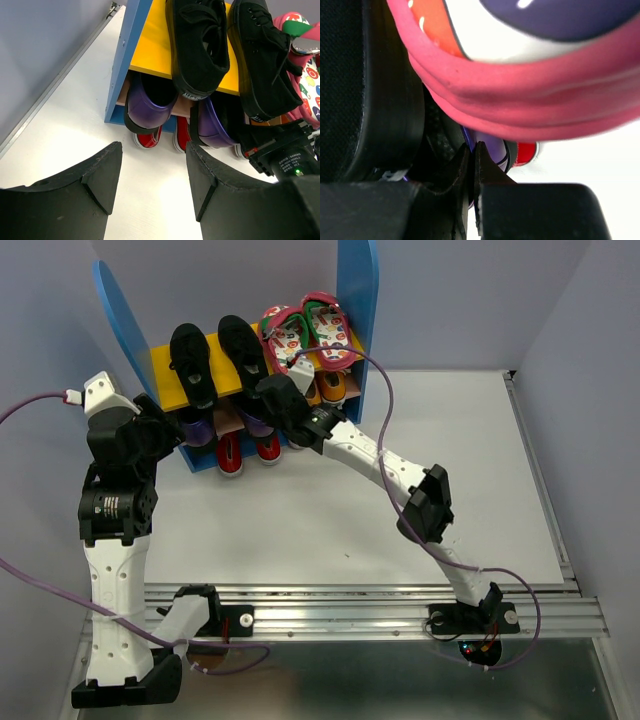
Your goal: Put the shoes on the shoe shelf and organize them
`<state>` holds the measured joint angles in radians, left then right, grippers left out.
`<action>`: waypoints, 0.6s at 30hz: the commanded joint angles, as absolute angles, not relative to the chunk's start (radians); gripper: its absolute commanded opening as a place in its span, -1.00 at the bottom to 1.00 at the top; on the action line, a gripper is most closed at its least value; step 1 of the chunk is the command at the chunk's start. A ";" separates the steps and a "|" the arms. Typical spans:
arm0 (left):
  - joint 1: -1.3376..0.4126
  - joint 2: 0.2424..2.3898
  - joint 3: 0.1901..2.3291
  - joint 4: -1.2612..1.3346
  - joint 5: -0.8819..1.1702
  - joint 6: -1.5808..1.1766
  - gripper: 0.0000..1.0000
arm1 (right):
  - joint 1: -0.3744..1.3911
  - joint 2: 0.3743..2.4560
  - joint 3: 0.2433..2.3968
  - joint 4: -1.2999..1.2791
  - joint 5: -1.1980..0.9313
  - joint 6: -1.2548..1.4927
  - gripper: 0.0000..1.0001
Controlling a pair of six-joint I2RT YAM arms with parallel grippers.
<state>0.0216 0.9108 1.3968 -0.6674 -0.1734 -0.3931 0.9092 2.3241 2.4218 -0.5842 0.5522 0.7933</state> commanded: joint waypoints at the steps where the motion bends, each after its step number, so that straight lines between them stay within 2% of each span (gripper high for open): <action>1: 0.021 0.891 1.433 -0.657 -0.176 -0.376 0.28 | 0.911 2.312 2.464 -0.276 0.552 0.839 -0.99; 2: 0.021 0.890 1.433 -0.658 -0.176 -0.376 0.28 | 0.911 2.315 2.464 -0.276 0.546 0.839 -0.91; 4: 0.021 0.890 1.433 -0.660 -0.176 -0.376 0.28 | 0.911 2.312 2.451 -0.275 0.531 0.838 -0.63; 8: 0.021 0.888 1.430 -0.660 -0.178 -0.376 0.29 | 0.911 2.281 2.390 -0.268 0.511 0.828 -0.39; 10: 0.021 0.888 1.424 -0.657 -0.173 -0.377 0.29 | 0.911 2.258 2.358 -0.268 0.500 0.828 -0.35; 13: 0.021 0.890 1.419 -0.653 -0.166 -0.379 0.28 | 0.911 2.234 2.332 -0.268 0.477 0.816 -0.13; 14: 0.021 0.888 1.419 -0.653 -0.166 -0.380 0.28 | 0.911 2.227 2.318 -0.268 0.468 0.805 0.04; 16: 0.021 0.887 1.419 -0.653 -0.167 -0.379 0.28 | 0.911 2.207 2.300 -0.268 0.450 0.802 0.21; 18: 0.021 0.887 1.422 -0.653 -0.167 -0.377 0.28 | 0.911 2.185 2.272 -0.268 0.433 0.799 0.27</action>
